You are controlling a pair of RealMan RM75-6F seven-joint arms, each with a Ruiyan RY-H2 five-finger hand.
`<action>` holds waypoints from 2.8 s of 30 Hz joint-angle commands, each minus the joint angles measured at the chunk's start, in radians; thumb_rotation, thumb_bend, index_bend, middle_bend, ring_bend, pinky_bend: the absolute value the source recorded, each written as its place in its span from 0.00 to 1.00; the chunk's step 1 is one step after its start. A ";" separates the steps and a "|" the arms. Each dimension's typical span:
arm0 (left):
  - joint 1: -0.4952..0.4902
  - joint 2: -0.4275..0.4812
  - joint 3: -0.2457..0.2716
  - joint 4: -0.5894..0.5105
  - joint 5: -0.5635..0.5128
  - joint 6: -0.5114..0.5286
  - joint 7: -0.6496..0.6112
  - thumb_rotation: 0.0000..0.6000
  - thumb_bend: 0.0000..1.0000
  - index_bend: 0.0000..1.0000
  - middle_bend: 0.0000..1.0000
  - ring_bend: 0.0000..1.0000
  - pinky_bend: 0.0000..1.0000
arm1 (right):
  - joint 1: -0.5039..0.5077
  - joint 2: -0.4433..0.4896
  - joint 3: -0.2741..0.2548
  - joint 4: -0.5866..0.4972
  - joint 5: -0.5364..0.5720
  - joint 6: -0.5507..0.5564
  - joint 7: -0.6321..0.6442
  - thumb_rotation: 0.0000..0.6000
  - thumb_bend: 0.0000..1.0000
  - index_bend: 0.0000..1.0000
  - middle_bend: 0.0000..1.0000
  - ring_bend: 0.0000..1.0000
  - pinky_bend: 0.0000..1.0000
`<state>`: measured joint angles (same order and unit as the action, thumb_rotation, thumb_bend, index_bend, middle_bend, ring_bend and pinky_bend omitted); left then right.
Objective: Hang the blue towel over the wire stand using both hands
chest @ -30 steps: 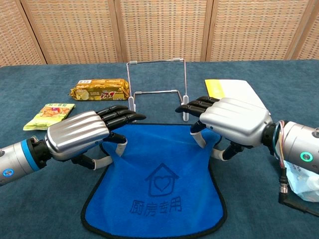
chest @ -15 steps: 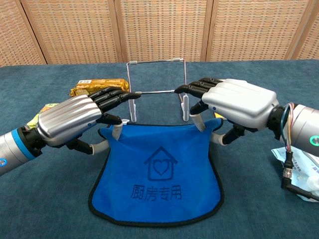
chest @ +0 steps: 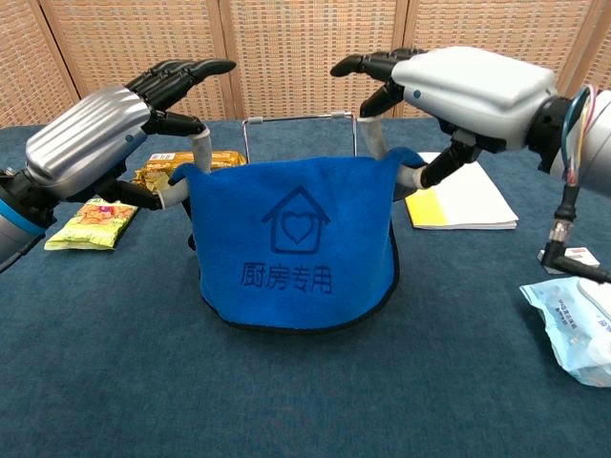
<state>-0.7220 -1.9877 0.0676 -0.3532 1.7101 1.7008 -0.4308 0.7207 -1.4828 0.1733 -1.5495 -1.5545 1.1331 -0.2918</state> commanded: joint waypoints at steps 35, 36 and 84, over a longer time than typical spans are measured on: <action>-0.216 0.347 -0.313 -0.632 -0.179 -0.317 0.450 1.00 0.45 0.70 0.00 0.00 0.00 | 0.199 0.020 0.322 -0.052 0.477 -0.041 -0.284 1.00 0.54 0.69 0.06 0.00 0.05; -0.219 0.347 -0.317 -0.631 -0.183 -0.321 0.448 1.00 0.45 0.70 0.00 0.00 0.00 | 0.208 0.019 0.326 -0.041 0.490 -0.044 -0.291 1.00 0.54 0.69 0.06 0.00 0.05; -0.183 0.096 -0.248 -0.149 -0.240 -0.455 0.140 1.00 0.45 0.70 0.00 0.00 0.00 | 0.271 -0.181 0.168 0.397 0.551 -0.142 -0.133 1.00 0.54 0.69 0.06 0.00 0.05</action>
<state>-0.9059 -1.8889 -0.1831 -0.5064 1.4695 1.2476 -0.2875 0.9927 -1.6626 0.3421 -1.1541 -1.0027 0.9919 -0.4255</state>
